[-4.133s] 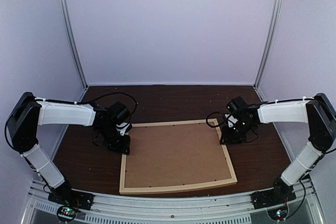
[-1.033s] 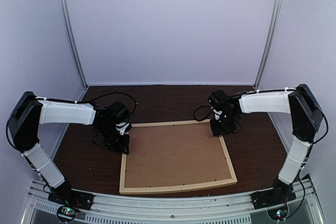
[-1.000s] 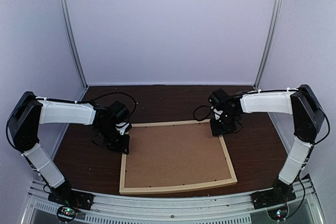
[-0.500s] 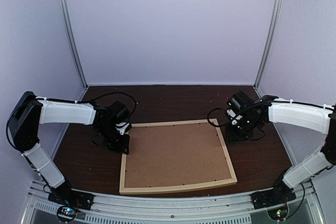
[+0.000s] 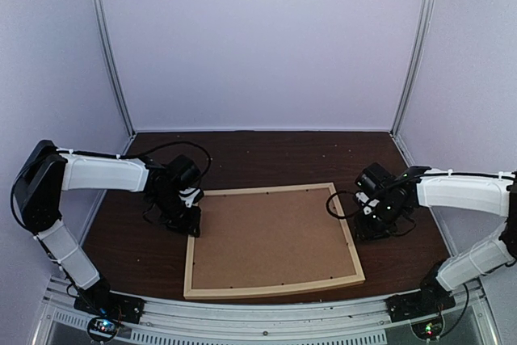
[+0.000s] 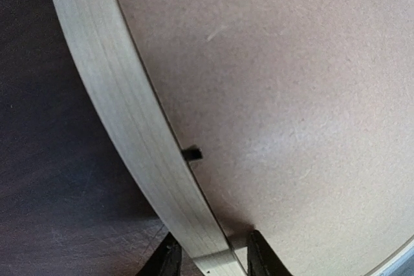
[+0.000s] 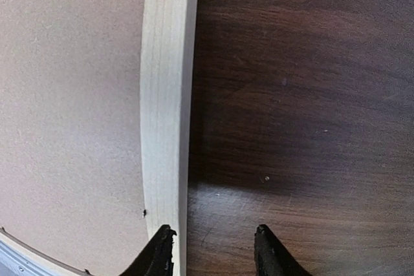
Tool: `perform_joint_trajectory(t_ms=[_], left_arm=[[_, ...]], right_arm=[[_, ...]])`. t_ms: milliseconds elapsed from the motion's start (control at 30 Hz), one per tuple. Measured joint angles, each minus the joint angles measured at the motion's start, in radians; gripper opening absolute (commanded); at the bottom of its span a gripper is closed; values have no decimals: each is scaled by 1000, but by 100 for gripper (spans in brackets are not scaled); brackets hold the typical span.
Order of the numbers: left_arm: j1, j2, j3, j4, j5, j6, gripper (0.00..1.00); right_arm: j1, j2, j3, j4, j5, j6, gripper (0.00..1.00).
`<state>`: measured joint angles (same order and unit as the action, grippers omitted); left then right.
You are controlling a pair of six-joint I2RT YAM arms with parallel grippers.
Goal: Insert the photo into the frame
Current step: Press the fastener onto the backboard.
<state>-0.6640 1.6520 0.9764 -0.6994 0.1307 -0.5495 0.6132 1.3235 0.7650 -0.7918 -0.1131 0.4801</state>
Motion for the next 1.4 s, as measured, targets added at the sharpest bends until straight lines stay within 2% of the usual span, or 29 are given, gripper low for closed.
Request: perform_joint_trajectory(t_ms=[767,1200,1400], left_arm=[[0,2,1,1,2,-3,36],[0,2,1,1,2,-7,36],[0,2,1,1,2,-7,36]], right_arm=[[54,68,3,62,-2,27,43],[147,123,40,39,95,82,43],[178,150,58,55,90,100,43]])
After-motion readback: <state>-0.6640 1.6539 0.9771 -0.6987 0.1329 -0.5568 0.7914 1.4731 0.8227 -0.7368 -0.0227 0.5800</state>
